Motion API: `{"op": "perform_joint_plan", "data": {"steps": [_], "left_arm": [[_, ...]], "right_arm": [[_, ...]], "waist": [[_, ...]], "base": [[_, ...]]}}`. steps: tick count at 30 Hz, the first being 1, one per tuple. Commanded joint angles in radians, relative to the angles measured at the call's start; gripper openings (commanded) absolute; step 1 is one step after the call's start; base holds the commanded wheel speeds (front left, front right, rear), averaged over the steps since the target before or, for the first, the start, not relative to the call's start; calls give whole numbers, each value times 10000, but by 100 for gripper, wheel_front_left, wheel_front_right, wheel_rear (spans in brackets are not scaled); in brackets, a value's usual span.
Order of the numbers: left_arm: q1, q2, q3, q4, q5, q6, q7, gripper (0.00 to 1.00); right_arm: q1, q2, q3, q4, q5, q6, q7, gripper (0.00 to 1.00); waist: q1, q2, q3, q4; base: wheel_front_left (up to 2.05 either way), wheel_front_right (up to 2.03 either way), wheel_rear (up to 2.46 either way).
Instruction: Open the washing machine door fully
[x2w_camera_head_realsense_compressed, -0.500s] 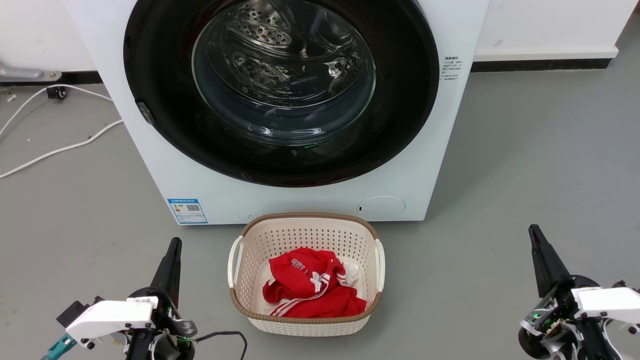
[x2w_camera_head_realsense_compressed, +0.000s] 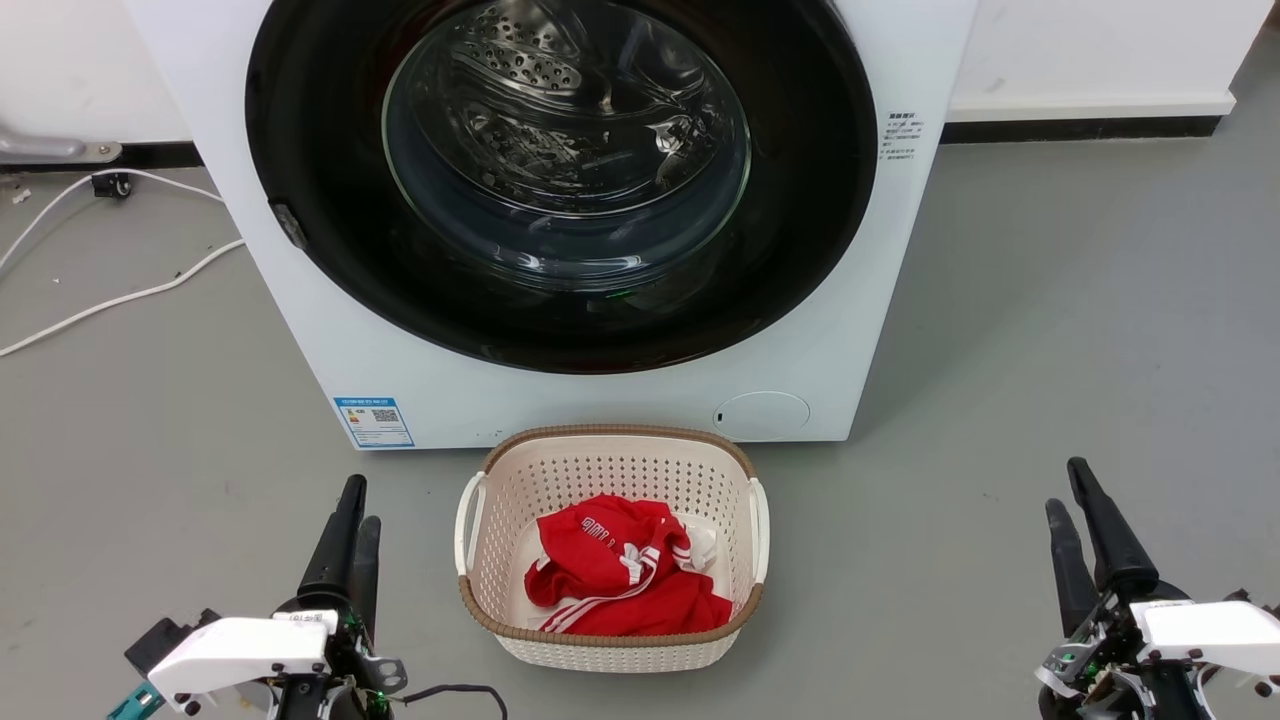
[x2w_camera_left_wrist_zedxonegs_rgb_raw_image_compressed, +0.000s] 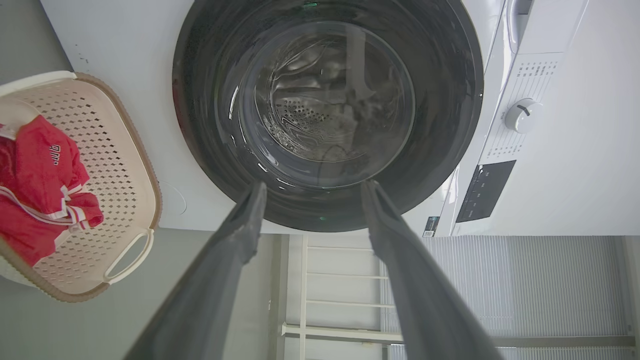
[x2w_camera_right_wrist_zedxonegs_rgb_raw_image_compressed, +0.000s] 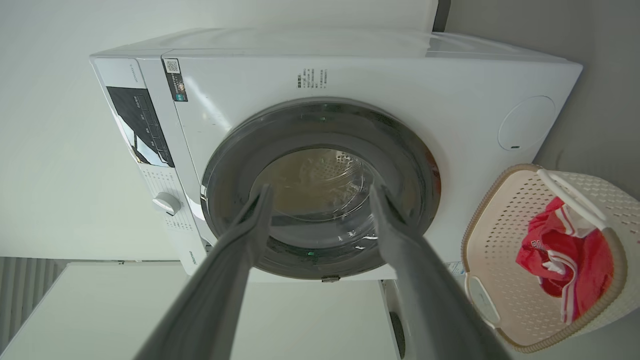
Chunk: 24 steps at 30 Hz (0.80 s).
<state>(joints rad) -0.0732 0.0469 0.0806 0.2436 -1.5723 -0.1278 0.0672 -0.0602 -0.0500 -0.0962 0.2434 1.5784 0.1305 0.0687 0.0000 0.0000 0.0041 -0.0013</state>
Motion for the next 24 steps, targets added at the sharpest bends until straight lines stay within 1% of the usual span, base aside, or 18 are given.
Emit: {"op": "perform_joint_plan", "data": {"steps": [1,8,14,24], "left_arm": [[-208,28,-28,-271,190,-13,-82,100],[-239,27,-1,-803,1476,-15,-404,100],[-284,28,-16,-1193,2487,-17,-659,100],[-254,30,-52,-1725,4750,-21,-1050,100]], "right_arm": [[-135,-18,7,-267,-145,2,-78,100],[-116,-18,4,-759,-1476,2,-400,100],[-134,-19,84,-1247,-3020,2,-658,100],[-67,-19,387,-1793,-5993,2,-1056,100]], "waist": [[0,0,1,-2],[0,0,10,-15],[0,0,23,-38],[0,0,30,-69]], "base": [[0,0,0],[0,0,0],[0,0,0],[0,0,0]]}}
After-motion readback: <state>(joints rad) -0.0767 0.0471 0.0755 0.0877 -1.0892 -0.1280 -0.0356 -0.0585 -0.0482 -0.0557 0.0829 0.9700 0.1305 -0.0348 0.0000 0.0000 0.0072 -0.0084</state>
